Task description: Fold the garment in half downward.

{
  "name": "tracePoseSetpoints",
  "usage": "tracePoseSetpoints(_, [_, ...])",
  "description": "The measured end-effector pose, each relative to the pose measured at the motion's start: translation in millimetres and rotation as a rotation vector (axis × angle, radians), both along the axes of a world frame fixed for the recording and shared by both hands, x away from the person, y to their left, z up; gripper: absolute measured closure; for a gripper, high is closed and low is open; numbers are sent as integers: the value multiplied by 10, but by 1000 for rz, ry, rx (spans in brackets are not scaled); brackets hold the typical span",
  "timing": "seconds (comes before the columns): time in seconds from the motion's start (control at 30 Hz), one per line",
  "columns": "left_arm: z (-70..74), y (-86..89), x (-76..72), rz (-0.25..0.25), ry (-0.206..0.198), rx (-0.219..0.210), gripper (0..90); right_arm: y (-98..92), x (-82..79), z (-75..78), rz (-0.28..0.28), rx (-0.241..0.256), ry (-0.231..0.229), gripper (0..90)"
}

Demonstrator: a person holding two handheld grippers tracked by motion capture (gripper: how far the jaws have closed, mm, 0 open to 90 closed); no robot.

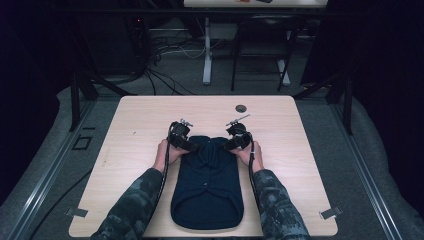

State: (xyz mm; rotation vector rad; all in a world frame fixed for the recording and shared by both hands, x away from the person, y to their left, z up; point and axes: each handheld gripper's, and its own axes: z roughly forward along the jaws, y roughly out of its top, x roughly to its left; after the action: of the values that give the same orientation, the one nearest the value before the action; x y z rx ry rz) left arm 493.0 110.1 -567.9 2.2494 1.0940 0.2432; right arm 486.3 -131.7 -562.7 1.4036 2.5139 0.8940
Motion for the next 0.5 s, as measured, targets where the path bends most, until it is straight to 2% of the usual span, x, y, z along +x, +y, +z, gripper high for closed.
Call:
tracePoseSetpoints(0.07, [7,-8,-12,-13,-1,-2,345,14,-13,-2,2,-5,-6,511])
tracePoseSetpoints(0.2, [17,-27,-40,-2,3,-6,435,31,-28,-7,0,5,-8,560])
tracePoseSetpoints(0.3, [25,-48,-55,2,4,-2,499,38,-34,4,12,-11,0,587])
tracePoseSetpoints(0.4, [39,-93,-79,-9,-4,10,579,63,-48,13,17,-27,3,637])
tracePoseSetpoints(0.47, [46,-102,-87,-19,-2,14,642,66,-56,5,11,-12,-2,659])
tracePoseSetpoints(0.5, [58,-134,-109,-27,-12,31,669,65,-60,8,14,-15,-1,669])
